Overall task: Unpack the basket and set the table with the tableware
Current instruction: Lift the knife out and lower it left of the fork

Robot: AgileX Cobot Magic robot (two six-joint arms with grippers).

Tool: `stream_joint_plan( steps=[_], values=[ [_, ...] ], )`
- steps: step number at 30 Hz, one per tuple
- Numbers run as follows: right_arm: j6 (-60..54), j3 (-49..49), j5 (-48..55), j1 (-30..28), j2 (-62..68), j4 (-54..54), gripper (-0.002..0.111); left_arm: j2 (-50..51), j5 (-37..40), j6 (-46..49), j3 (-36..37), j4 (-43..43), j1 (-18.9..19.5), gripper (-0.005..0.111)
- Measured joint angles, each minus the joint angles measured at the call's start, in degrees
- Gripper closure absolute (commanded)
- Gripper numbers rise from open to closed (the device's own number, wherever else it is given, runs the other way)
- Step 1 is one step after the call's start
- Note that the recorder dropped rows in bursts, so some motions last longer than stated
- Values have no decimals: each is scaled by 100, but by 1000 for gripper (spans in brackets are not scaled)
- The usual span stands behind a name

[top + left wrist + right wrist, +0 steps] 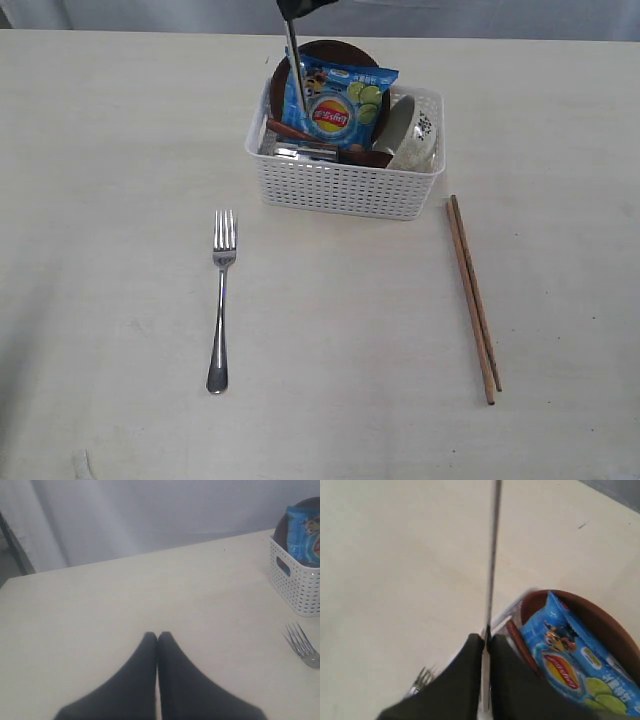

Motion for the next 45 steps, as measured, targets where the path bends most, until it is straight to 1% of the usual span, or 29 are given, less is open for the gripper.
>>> stream_joint_plan(
  steps=[3, 7, 11, 16, 21, 25, 30, 35, 45],
  values=[
    [-10, 0, 71, 0, -112, 496, 109, 0, 0, 0, 0, 0, 0, 107],
    [-21, 14, 494, 11, -173, 1330, 109, 0, 0, 0, 0, 0, 0, 107],
    [-21, 194, 776, 170, -173, 1632, 109, 0, 0, 0, 0, 0, 0, 107],
    [32, 584, 847, 725, -173, 1680, 109, 0, 0, 0, 0, 0, 0, 107],
    [301, 691, 1028, 1276, 171, 1765, 109, 0, 0, 0, 0, 0, 0, 107],
    [445, 716, 1028, 1519, 555, 2108, 109, 0, 0, 0, 0, 0, 0, 107],
    [574, 752, 994, 1583, 1063, 2573, 109, 0, 0, 0, 0, 0, 0, 107],
    [906, 995, 545, 1583, 1267, 2587, 109, 0, 0, 0, 0, 0, 0, 107],
    [981, 1532, 62, 1583, 1296, 2499, 109, 0, 0, 0, 0, 0, 0, 107]
  ],
)
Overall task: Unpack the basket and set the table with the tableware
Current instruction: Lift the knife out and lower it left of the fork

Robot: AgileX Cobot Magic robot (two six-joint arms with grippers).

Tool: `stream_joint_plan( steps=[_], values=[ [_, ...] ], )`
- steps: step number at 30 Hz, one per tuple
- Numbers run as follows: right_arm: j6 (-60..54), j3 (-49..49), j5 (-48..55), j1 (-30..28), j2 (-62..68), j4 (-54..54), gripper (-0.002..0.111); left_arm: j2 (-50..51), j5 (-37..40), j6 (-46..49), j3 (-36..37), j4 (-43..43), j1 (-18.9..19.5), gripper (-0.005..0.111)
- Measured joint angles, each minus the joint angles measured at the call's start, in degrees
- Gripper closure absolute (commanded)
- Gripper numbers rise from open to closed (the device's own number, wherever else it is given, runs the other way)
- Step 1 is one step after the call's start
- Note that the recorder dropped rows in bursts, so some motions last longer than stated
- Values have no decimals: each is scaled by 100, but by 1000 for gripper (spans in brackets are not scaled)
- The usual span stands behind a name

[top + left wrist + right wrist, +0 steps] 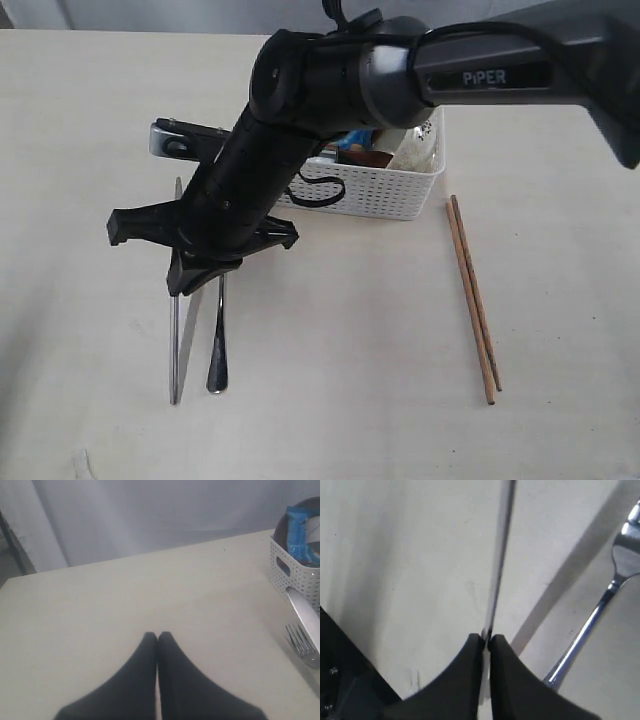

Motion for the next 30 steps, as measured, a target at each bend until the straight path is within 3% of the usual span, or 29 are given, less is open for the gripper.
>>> stream_joint_plan(
  steps=[30],
  values=[
    [509, 9, -1106, 36, 507, 274, 109, 0, 0, 0, 0, 0, 0, 107]
  ],
)
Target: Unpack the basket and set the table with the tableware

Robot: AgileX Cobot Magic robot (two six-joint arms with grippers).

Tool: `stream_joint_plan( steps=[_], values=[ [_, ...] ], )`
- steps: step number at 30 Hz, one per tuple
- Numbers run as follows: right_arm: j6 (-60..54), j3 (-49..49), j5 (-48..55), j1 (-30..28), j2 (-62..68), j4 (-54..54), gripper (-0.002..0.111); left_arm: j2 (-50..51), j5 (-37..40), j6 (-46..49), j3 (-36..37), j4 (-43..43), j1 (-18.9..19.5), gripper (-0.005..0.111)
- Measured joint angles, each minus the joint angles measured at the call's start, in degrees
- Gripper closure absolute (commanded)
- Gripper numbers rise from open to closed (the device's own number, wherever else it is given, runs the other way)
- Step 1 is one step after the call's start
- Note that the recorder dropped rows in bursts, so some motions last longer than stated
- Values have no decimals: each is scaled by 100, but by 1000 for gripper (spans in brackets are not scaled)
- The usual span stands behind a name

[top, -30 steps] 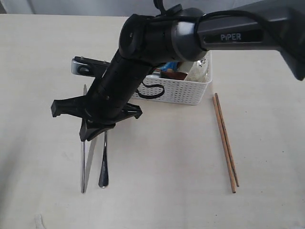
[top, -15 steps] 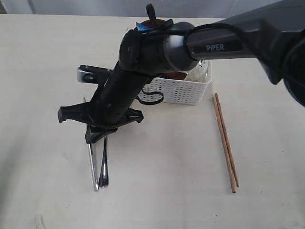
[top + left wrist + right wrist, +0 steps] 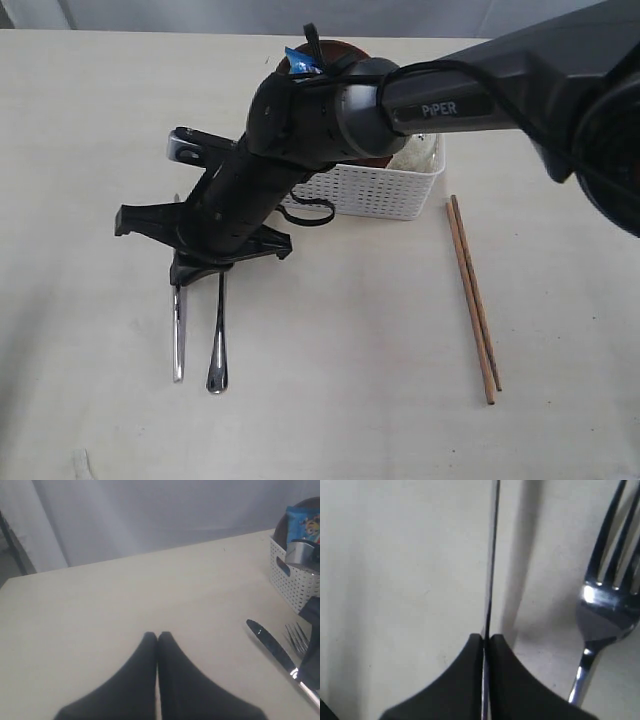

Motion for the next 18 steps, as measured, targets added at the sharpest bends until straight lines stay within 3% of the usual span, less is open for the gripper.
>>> stream_joint_plan(
  steps=[13, 16, 18],
  values=[
    [479, 0, 9, 10, 0, 36, 108, 0, 0, 0, 0, 0, 0, 107],
    [489, 0, 46, 10, 0, 36, 95, 0, 0, 0, 0, 0, 0, 107],
    [489, 0, 71, 10, 0, 36, 77, 0, 0, 0, 0, 0, 0, 107]
  ],
)
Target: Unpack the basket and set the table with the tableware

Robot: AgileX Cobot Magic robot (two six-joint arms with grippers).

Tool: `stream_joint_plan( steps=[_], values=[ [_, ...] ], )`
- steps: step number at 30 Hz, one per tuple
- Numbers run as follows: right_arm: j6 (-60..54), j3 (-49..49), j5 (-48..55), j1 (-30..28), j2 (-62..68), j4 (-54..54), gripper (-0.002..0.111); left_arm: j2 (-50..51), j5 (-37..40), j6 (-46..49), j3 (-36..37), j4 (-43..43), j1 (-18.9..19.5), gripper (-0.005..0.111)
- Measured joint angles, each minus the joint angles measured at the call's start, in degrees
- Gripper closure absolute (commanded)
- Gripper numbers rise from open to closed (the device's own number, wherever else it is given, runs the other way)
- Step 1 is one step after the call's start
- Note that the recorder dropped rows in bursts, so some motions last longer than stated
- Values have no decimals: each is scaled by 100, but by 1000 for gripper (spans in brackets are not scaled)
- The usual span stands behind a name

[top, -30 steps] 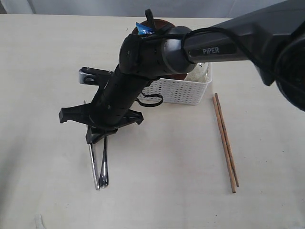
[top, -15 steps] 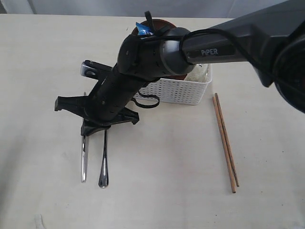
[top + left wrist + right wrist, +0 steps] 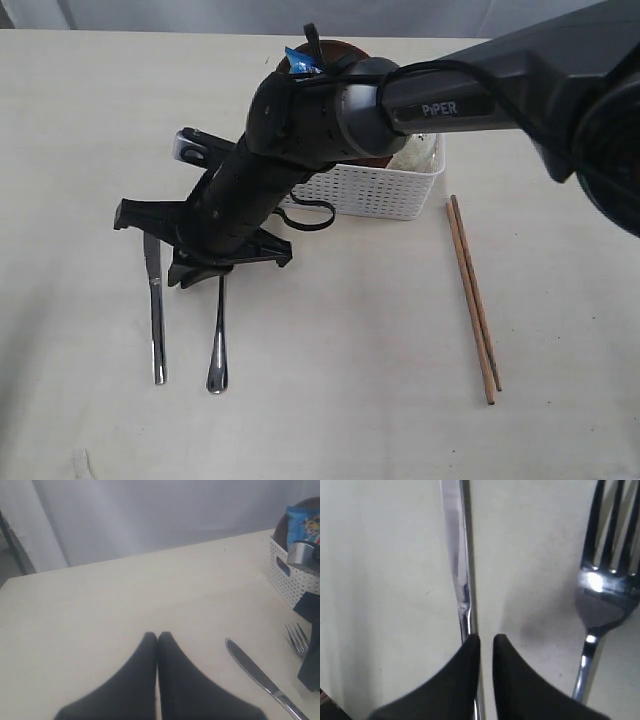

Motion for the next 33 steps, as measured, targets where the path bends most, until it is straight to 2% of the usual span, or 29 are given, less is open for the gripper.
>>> stream_joint_plan(
  steps=[2, 3, 7, 15, 22, 26, 33],
  values=[
    [-84, 0, 30, 0, -22, 0, 65, 0, 0, 0, 0, 0, 0, 107],
    [-136, 0, 44, 0, -34, 0, 64, 0, 0, 0, 0, 0, 0, 107],
    [-174, -228, 275, 52, -138, -379, 67, 0, 0, 0, 0, 0, 0, 107],
    [979, -868, 833, 712, -109, -2594, 67, 0, 0, 0, 0, 0, 0, 107],
    [1322, -1515, 1027, 1001, 347, -3063, 67, 0, 0, 0, 0, 0, 0, 107],
    [1623, -1855, 1453, 1028, 595, -3712, 67, 0, 0, 0, 0, 0, 0, 107],
    [1766, -1944, 1199, 1061, 799, -3625, 67, 0, 0, 0, 0, 0, 0, 107]
  ],
)
